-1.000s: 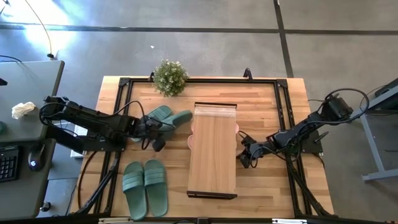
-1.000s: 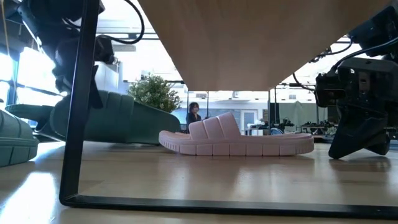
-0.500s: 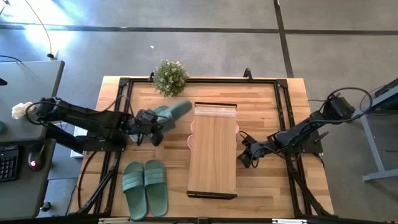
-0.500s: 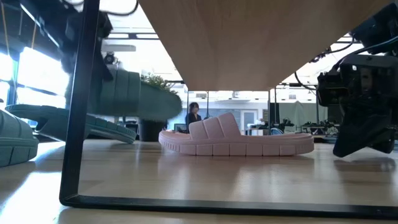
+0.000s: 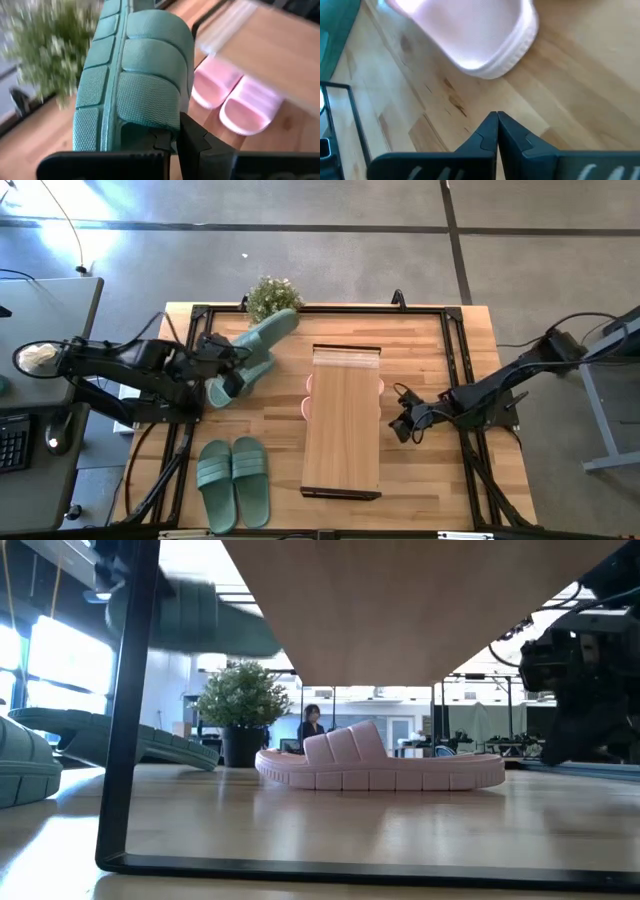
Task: Pick and place slides into the shelf
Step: Put the top right green slide under the shelf
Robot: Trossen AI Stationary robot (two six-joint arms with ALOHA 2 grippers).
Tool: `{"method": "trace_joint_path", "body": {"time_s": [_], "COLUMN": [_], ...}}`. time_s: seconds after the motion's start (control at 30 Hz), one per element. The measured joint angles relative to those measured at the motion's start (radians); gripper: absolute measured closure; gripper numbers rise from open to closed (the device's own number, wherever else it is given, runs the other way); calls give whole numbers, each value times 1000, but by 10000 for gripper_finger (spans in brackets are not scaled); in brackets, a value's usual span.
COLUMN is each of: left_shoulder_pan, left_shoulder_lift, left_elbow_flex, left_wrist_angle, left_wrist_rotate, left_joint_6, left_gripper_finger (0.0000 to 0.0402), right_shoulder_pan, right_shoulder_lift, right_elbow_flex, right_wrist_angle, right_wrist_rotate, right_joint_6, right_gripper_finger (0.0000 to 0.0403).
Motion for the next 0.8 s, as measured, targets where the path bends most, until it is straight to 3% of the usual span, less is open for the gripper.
{"method": "trace_joint_path", "body": {"time_s": [0.23,0.5,0.63,0.8], "left_shoulder_pan": [1,1,1,1], "left_shoulder_lift": [-1,1,8,43], "left_elbow_flex": [173,352,385,389], "left_wrist_angle": [0,16,94,148], "left_wrist_rotate": [-2,178,309,403], "left_joint_6": [162,272,319,324], "left_gripper_finger": [401,401,401,401], "right_shoulder_pan": [0,-15,-71,-163], "right_shoulder_lift": [-212,-415,-472,-498], "right_elbow_flex": [69,406,624,875], "right_wrist_angle": [-309,-746,-802,-731], "right_wrist_rotate": [93,350,439,375], "right_joint_6": [12,-184,-346,-590], "right_gripper_finger": [403,403,402,382]}}
